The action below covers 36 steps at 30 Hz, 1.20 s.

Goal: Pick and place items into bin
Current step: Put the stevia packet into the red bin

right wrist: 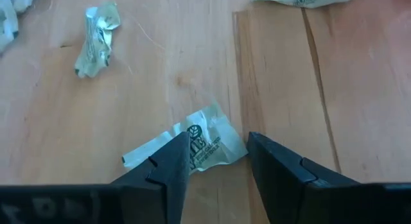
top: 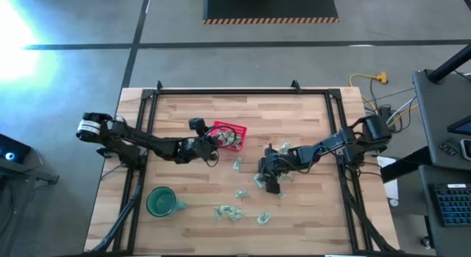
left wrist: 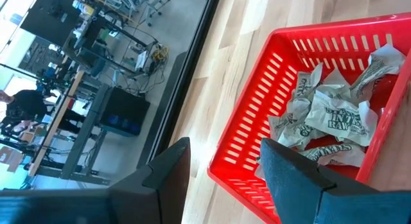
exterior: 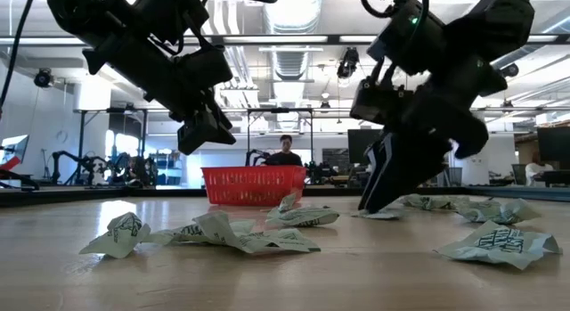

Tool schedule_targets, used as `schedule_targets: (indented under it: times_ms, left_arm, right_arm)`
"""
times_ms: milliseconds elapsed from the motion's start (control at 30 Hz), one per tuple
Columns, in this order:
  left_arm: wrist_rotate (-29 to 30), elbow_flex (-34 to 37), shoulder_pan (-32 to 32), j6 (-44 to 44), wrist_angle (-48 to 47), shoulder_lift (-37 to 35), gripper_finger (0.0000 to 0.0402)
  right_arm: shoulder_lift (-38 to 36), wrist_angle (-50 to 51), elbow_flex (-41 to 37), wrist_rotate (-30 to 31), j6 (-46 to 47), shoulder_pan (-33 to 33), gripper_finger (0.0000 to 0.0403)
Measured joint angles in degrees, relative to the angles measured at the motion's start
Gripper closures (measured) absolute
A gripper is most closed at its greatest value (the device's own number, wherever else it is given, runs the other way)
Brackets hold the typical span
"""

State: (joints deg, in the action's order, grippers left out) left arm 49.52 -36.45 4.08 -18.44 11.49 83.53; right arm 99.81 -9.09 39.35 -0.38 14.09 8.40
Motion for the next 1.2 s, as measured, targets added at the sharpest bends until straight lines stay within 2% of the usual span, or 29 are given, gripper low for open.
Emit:
schedule_targets:
  times_ms: [300,667,833,1000,1100,1200]
  left_arm:
    - [0.0,0.0,0.0,0.0,0.0,0.0,0.0228]
    - [0.0,0.0,0.0,0.0,-0.1,0.0,0.0228]
    - [0.1,-1.6,0.1,-0.4,0.0,-0.2,0.0228]
    - [0.2,-2.2,0.1,-0.5,0.0,-1.3,0.0228]
    - [0.3,-1.7,0.5,0.0,-0.1,-2.6,0.0228]
    - [0.3,-1.4,1.6,0.1,-0.4,-3.4,0.0228]
  right_arm:
    - [0.8,1.8,0.7,0.5,-2.3,-0.2,0.0269]
    - [-1.0,3.1,0.7,0.5,-5.6,-0.2,0.0373]
    - [-2.0,3.5,1.9,2.5,-9.2,-0.2,0.0393]
    - [-3.7,3.0,3.3,9.8,-12.8,-0.2,0.0394]
    - [-4.6,2.7,4.2,19.2,-15.0,-0.2,0.0394]
    - [-4.9,0.0,4.8,31.6,-17.5,-0.3,0.0394]
